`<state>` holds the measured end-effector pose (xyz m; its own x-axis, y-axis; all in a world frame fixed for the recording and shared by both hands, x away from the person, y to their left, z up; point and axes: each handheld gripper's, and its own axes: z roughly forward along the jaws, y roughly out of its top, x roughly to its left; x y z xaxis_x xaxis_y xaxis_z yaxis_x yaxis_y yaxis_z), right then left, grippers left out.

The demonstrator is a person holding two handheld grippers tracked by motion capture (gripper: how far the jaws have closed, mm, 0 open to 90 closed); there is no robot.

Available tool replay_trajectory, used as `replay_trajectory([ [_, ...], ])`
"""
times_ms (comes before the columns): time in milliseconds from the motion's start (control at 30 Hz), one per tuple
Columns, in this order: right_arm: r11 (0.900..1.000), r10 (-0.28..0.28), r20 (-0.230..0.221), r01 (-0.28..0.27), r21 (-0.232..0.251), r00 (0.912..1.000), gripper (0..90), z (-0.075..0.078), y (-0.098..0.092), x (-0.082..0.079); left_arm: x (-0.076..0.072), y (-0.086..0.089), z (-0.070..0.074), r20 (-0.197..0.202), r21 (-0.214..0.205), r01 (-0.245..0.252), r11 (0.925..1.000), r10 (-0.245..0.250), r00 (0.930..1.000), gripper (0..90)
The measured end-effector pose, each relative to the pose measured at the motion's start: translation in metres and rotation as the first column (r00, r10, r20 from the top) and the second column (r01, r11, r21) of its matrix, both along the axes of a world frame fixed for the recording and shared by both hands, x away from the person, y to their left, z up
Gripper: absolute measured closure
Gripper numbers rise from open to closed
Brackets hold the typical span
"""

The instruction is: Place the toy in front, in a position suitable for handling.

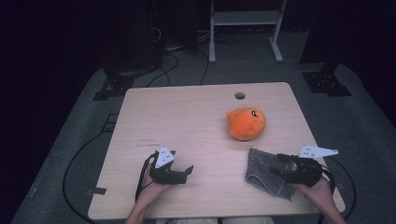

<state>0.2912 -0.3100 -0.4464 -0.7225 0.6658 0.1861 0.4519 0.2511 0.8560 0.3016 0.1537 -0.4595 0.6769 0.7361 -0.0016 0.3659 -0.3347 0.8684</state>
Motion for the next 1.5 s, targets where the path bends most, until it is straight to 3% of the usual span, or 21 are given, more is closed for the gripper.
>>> replay_trajectory([
  [200,0.9999,-0.009,0.023,0.009,0.007,0.9997,28.5,0.01,0.003,0.007,-0.001,0.004,0.002,0.007,-0.021,-0.014,0.9997,0.014,0.9999,8.8],
  [400,0.9998,-0.016,0.05,0.017,-0.011,0.9986,28.6,0.023,0.008,0.02,-0.002,0.003,0.002,0.018,-0.01,-0.001,1.0,0.001,0.9998,8.8],
  [533,0.9993,-0.031,0.068,0.033,-0.017,0.9972,28.6,0.036,0.015,0.037,-0.002,0.003,0.002,0.024,0.002,0.008,1.0,-0.008,0.9997,8.8],
  [900,0.9957,-0.071,0.098,0.076,-0.052,0.9927,28.5,0.061,0.038,0.08,-0.003,0.007,0.004,0.038,-0.016,-0.012,0.9998,0.013,0.9992,8.9],
  [1367,0.9826,-0.172,0.124,0.179,-0.05,0.9773,30.7,0.052,0.057,0.121,-0.004,0.002,0.001,0.028,-0.012,0.011,0.9999,-0.01,0.9996,8.9],
  [1500,0.9743,-0.194,0.143,0.208,-0.087,0.9705,29.9,0.048,0.063,0.129,-0.004,0.003,0.002,0.03,-0.014,0.008,0.9999,-0.008,0.9995,8.9],
])
